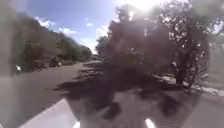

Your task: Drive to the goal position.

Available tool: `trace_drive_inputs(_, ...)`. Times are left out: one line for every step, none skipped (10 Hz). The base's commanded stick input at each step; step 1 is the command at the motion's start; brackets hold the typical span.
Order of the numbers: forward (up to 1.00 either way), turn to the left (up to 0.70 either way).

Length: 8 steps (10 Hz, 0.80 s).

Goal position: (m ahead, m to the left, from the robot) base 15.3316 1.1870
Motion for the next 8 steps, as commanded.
trace_drive_inputs(0.5,0.0)
trace_drive_inputs(0.5,0.0)
trace_drive_inputs(0.5,0.0)
trace_drive_inputs(0.5,0.0)
trace_drive_inputs(0.5,0.0)
trace_drive_inputs(0.5,0.0)
trace_drive_inputs(0.5,0.0)
trace_drive_inputs(0.5,0.0)
